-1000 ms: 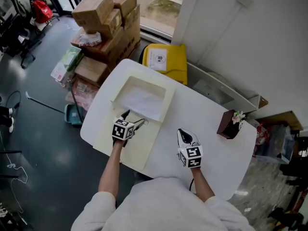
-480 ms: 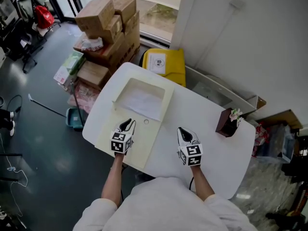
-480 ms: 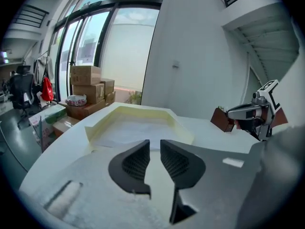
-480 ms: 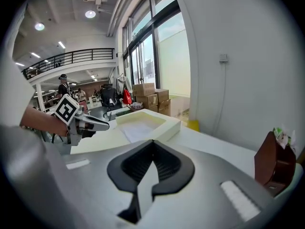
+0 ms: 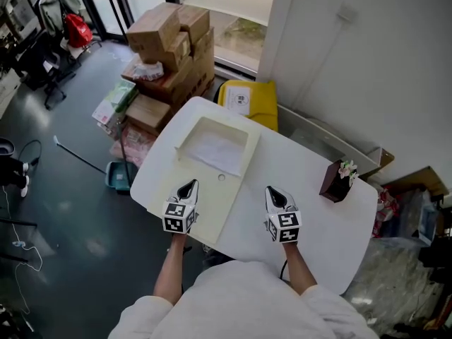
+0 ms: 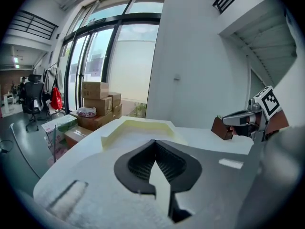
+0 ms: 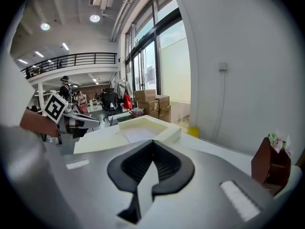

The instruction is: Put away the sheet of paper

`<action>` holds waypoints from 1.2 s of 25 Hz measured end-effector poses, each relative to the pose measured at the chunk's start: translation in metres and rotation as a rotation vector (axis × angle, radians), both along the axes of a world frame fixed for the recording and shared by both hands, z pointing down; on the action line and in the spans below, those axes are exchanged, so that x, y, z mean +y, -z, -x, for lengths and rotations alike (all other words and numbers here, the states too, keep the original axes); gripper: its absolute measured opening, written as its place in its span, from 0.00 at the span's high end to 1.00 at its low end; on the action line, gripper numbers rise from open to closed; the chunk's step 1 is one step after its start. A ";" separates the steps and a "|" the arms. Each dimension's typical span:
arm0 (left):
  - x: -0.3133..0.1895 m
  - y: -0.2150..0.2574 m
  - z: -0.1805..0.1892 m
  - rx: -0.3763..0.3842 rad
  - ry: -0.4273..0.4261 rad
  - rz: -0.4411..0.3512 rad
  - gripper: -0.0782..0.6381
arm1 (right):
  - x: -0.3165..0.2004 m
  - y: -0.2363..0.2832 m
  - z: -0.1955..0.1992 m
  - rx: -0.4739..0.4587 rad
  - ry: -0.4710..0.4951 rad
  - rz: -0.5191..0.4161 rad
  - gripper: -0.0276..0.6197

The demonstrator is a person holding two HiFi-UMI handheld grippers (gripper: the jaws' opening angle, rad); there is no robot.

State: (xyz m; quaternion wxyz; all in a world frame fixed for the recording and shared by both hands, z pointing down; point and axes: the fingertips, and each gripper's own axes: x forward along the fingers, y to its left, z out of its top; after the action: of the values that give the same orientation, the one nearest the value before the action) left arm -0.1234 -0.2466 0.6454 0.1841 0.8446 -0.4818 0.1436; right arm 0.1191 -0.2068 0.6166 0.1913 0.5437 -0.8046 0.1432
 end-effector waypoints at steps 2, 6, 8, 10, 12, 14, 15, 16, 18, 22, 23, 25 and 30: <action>0.005 0.014 0.005 0.013 0.021 -0.028 0.88 | 0.000 0.006 0.000 0.003 0.005 -0.020 0.95; 0.014 0.045 0.014 0.026 0.056 -0.085 0.88 | -0.003 0.022 0.001 -0.001 0.010 -0.062 0.95; 0.020 0.059 0.019 0.030 0.067 -0.112 0.88 | -0.004 0.030 0.003 -0.004 0.015 -0.082 0.95; 0.026 0.070 0.024 0.032 0.077 -0.136 0.88 | -0.005 0.038 0.005 -0.006 0.021 -0.103 0.95; 0.031 0.080 0.028 0.033 0.090 -0.158 0.88 | -0.006 0.046 0.007 -0.007 0.026 -0.124 0.95; 0.035 0.089 0.031 0.033 0.103 -0.178 0.88 | -0.007 0.053 0.007 -0.008 0.028 -0.144 0.95; 0.038 0.092 0.032 0.034 0.108 -0.186 0.88 | -0.007 0.056 0.007 -0.008 0.028 -0.154 0.95; 0.040 0.095 0.033 0.033 0.112 -0.193 0.88 | -0.007 0.060 0.008 -0.008 0.029 -0.165 0.95; 0.044 0.099 0.036 0.033 0.120 -0.204 0.88 | -0.007 0.067 0.010 -0.008 0.032 -0.186 0.95; 0.052 0.106 0.040 0.035 0.139 -0.225 0.88 | -0.005 0.078 0.013 -0.007 0.040 -0.217 0.95; 0.053 0.107 0.039 0.036 0.141 -0.228 0.88 | -0.004 0.080 0.013 -0.007 0.042 -0.221 0.95; 0.055 0.108 0.039 0.038 0.146 -0.233 0.88 | -0.002 0.082 0.014 -0.005 0.046 -0.227 0.95; 0.056 0.115 0.034 0.040 0.142 -0.246 0.88 | 0.003 0.084 0.013 -0.004 0.042 -0.228 0.95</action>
State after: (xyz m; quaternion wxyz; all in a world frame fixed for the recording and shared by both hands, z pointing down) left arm -0.1577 -0.1902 0.5308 0.0984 0.8274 -0.5504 0.0531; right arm 0.1059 -0.2041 0.5323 0.1295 0.5445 -0.8273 0.0479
